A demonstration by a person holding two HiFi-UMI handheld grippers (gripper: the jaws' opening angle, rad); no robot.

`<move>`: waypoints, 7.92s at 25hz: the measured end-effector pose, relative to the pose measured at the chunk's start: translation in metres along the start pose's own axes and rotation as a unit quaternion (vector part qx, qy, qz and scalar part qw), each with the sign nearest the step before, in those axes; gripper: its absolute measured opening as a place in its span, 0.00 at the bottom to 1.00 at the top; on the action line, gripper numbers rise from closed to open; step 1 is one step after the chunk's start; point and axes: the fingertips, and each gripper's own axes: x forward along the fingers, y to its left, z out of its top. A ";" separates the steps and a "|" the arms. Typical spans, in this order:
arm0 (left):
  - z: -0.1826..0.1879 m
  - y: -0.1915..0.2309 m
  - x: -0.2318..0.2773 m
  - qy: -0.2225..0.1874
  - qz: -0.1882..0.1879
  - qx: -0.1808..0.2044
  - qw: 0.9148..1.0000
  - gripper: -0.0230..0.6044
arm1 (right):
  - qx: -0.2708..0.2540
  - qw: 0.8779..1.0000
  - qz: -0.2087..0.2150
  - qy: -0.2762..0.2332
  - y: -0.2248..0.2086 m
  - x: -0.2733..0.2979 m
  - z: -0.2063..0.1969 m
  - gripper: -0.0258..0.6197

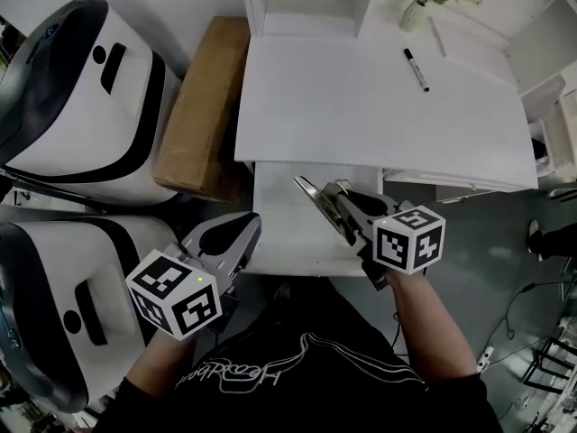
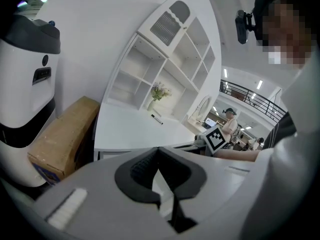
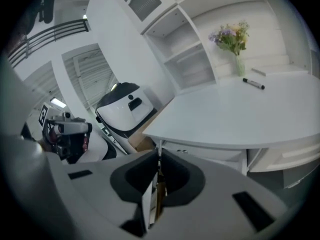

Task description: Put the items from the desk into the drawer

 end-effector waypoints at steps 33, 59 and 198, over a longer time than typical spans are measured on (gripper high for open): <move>-0.016 0.082 0.011 0.025 0.086 -0.076 0.993 0.05 | -0.096 0.966 0.095 0.222 -0.029 0.160 -0.162 0.09; 0.008 -0.012 0.010 -0.009 -0.031 -0.001 0.999 0.05 | -0.076 0.989 0.066 -0.112 0.053 -0.047 0.007 0.10; -0.029 0.065 0.058 0.041 0.077 -0.086 0.992 0.05 | -0.247 0.913 -0.063 0.317 -0.120 0.141 -0.186 0.16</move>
